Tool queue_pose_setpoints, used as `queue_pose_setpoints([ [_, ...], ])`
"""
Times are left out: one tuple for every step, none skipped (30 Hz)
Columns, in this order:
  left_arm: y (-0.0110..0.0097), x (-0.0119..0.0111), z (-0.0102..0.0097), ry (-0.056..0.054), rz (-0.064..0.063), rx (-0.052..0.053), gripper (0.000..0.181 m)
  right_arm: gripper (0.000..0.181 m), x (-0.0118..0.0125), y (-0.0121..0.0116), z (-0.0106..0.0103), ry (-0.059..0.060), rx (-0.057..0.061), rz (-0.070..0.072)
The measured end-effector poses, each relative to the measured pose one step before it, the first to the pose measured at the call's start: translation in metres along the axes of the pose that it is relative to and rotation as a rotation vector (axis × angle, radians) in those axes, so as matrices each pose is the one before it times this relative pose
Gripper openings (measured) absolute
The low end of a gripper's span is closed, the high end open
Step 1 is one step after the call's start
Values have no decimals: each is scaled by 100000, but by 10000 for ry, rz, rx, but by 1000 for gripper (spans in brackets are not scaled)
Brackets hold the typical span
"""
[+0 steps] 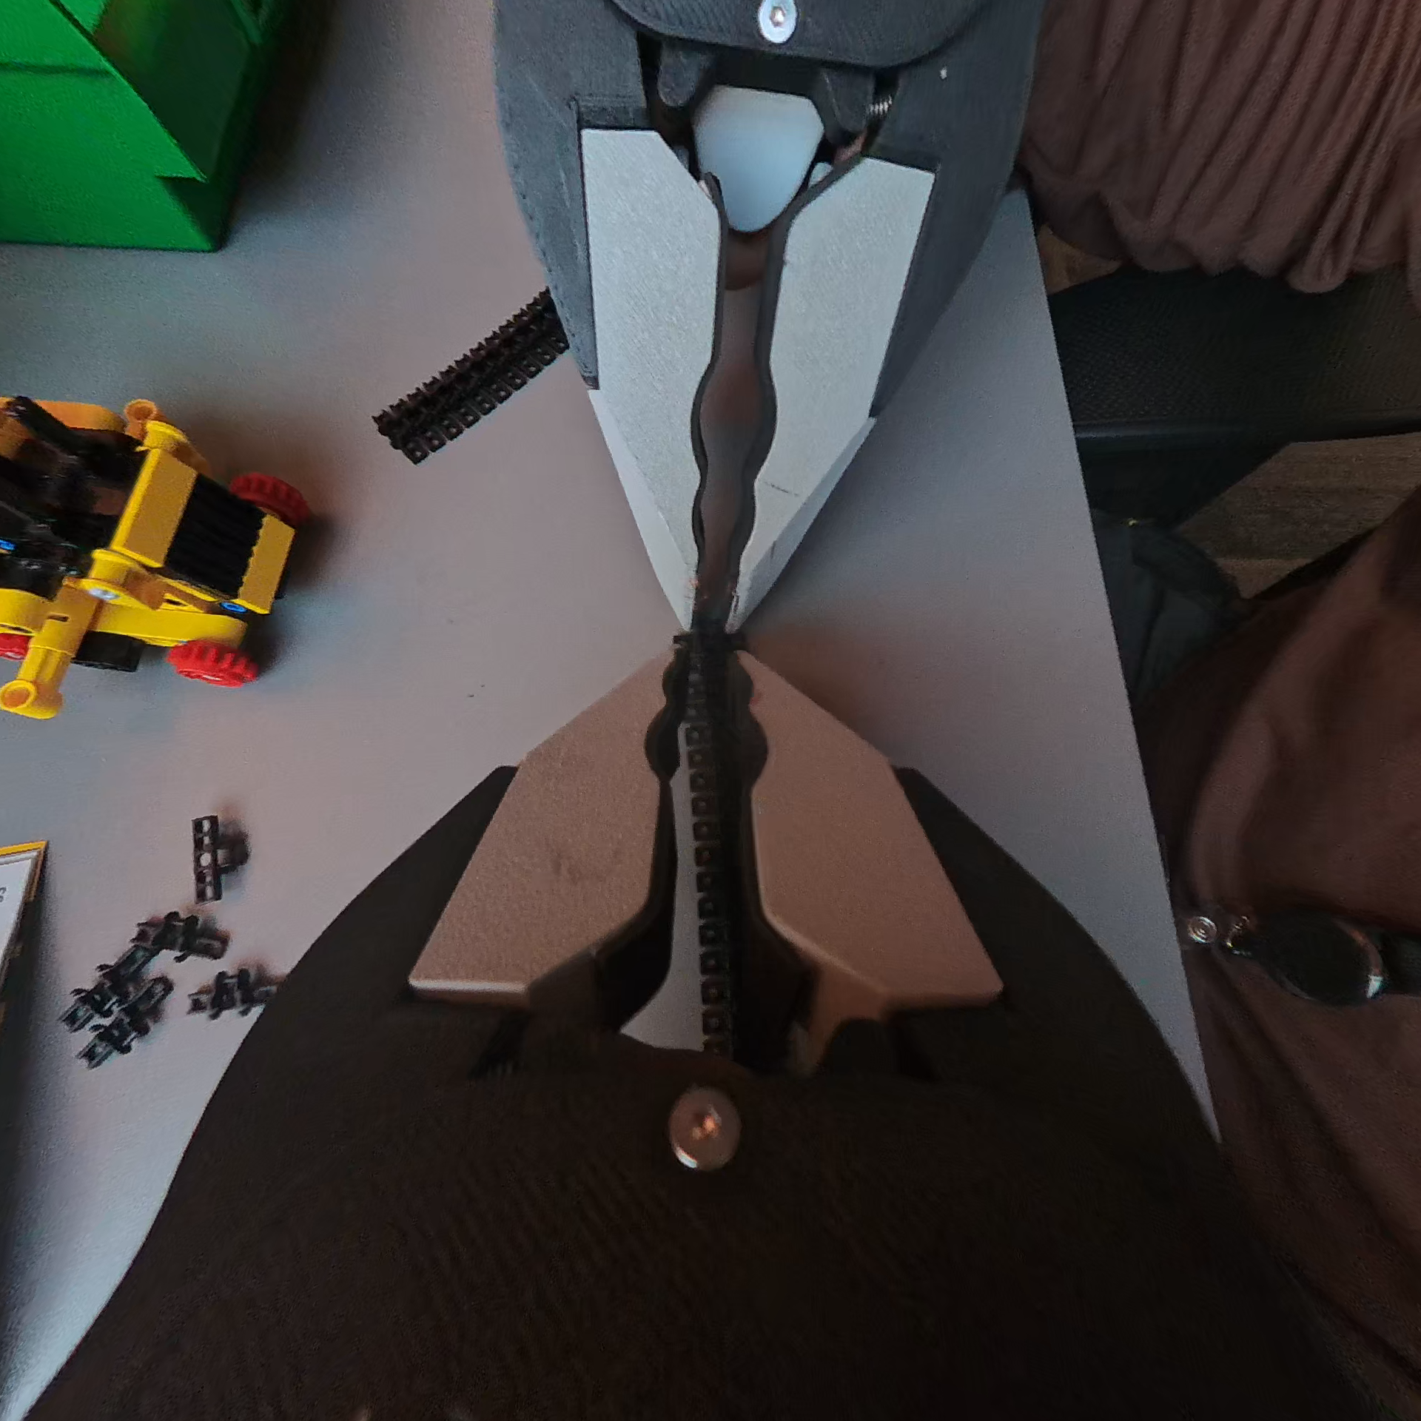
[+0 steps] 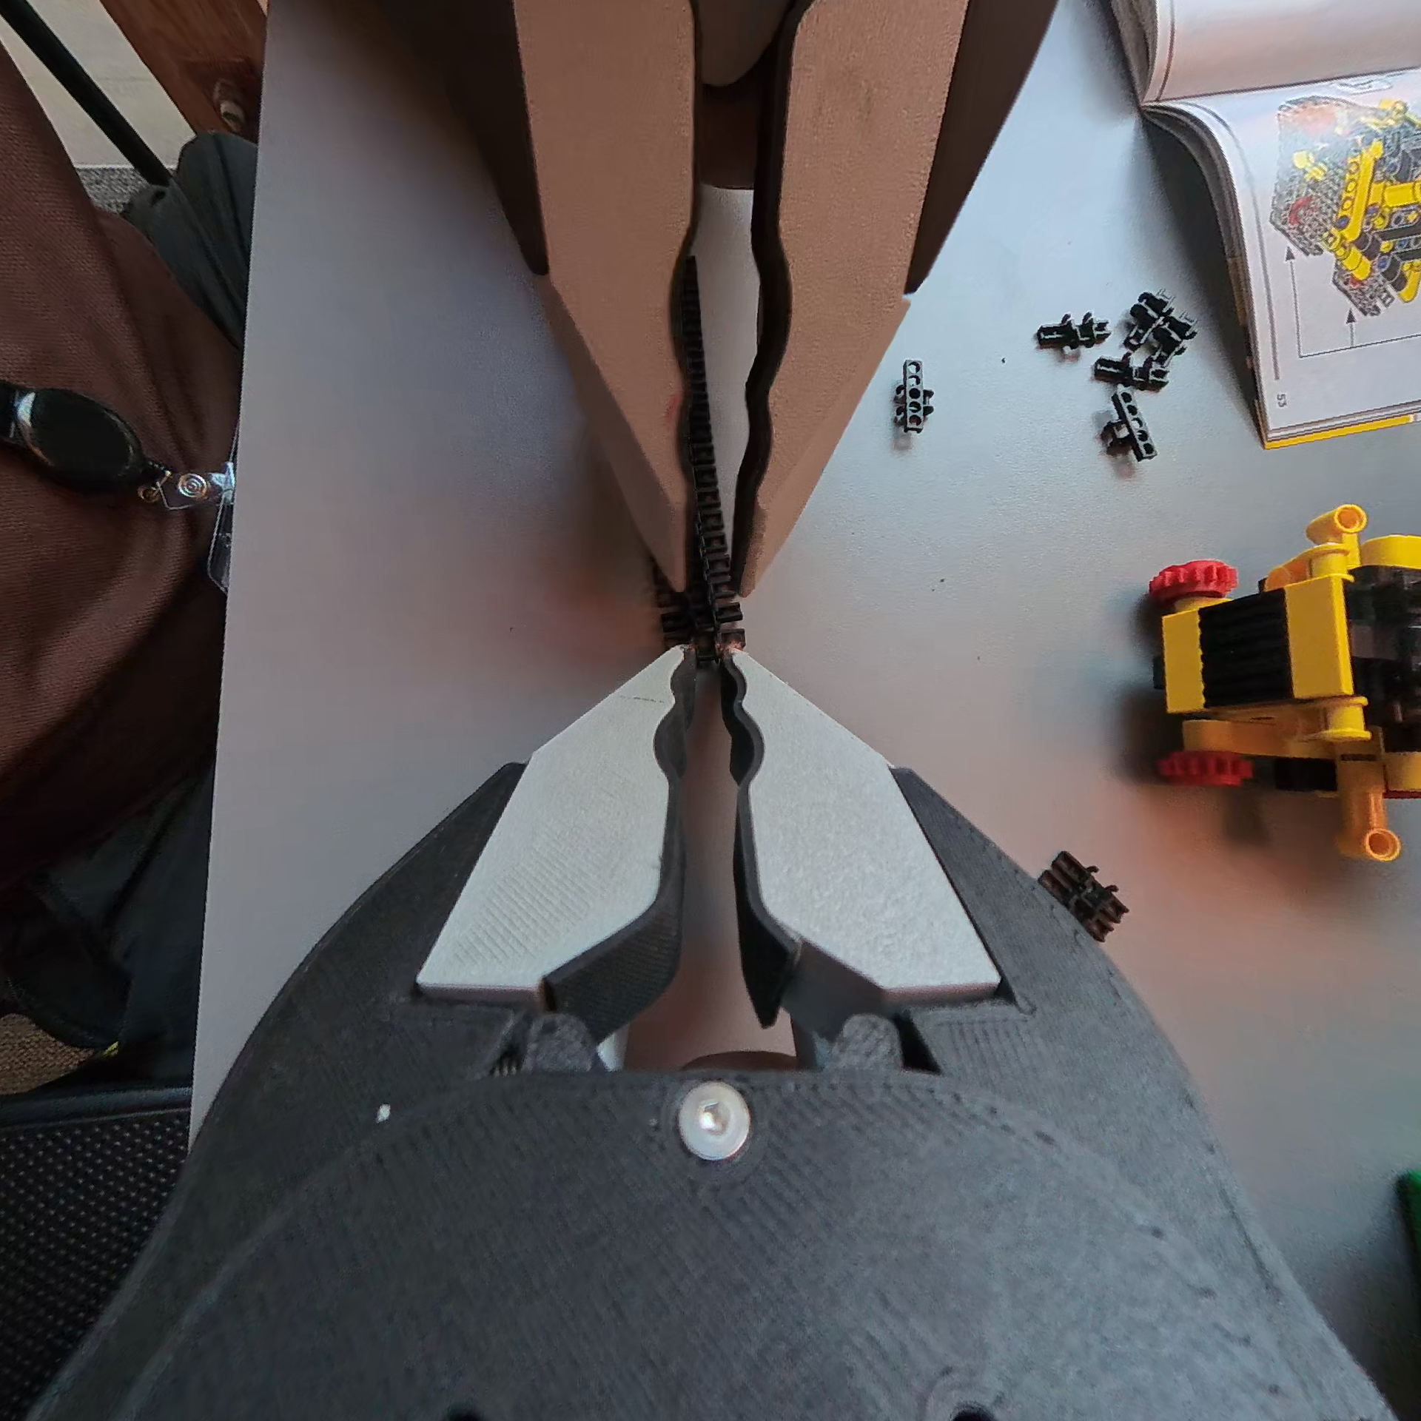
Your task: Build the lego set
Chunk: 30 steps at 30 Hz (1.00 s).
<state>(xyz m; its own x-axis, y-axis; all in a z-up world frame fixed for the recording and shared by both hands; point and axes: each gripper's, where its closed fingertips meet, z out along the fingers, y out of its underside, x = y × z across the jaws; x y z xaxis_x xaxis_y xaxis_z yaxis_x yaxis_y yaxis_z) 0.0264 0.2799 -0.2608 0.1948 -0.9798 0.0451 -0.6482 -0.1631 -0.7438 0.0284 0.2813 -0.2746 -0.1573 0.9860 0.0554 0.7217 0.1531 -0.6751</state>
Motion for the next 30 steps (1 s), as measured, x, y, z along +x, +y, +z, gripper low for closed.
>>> queue_pose_setpoints([
  [-147,-118,-38,-18,-3,105,0,3,1,9,6,1,-2,-1],
  [-164,-56,23,23,-40,105,0,3,-2,-1,0,3,-1,-6],
  [-18,-38,94,29,-60,-23,0,3,-1,10,-8,0,-2,-1],
  [33,-38,154,-7,6,-78,0,3,2,1,0,1,0,0],
  [27,-82,165,-61,68,-81,0,3,-9,4,-5,7,0,-4],
  [39,-35,168,-50,86,-100,0,3,3,-2,4,10,-6,-10],
  [64,30,162,-13,97,-112,0,4,2,7,-4,8,-7,-14],
  [60,19,145,-26,89,-92,0,3,0,-8,-4,2,-5,-6],
  [44,54,110,-5,83,-68,0,3,7,-6,-11,5,5,-1],
  [66,50,78,8,56,-59,0,4,21,9,-4,4,-5,-7],
  [113,-15,55,-20,43,-76,0,3,26,7,-20,11,1,-4],
  [133,-30,55,-26,31,-67,0,4,15,13,1,3,2,-4],
  [60,-26,16,-8,1,-9,0,3,1,-23,-2,-5,18,2],
  [4,3,-28,18,-22,15,0,3,-4,-13,18,-14,17,5],
  [21,-73,-33,-25,-12,-4,0,3,-34,-26,27,-25,19,13],
  [-9,-42,-61,-7,0,19,0,3,13,-32,47,-1,20,13],
  [-126,-137,-154,-62,-28,95,0,3,-22,-37,28,-13,10,-2],
  [-218,-130,-269,-31,-60,143,0,3,-11,0,3,-1,-7,-13],
  [-252,-112,-370,8,-92,160,0,3,-6,23,-15,4,-14,-14],
  [-244,-120,-378,10,-111,165,0,3,15,23,-25,11,-16,-2],
  [-168,-71,-347,35,-109,123,0,3,31,43,-31,14,-13,5],
  [-24,-25,-232,44,-99,43,0,3,39,29,-31,13,-12,9],
  [109,72,-95,84,-77,-43,0,3,20,11,-2,1,-11,4],
  [239,111,36,83,-70,-132,4,3,14,-5,1,2,-17,-8],
  [278,4,142,-5,-63,-149,7,4,14,-5,3,12,-26,-28],
  [302,49,201,10,-35,-160,9,4,31,-15,7,12,-37,-30],
  [263,89,212,22,-21,-141,10,3,18,-13,5,3,-39,-30],
  [260,128,202,39,-2,-143,11,3,63,5,-2,35,-59,-41],
  [219,150,155,50,20,-118,11,3,68,12,-9,42,-60,-51],
  [130,108,97,25,23,-71,12,3,32,-5,-14,16,-47,-52],
])
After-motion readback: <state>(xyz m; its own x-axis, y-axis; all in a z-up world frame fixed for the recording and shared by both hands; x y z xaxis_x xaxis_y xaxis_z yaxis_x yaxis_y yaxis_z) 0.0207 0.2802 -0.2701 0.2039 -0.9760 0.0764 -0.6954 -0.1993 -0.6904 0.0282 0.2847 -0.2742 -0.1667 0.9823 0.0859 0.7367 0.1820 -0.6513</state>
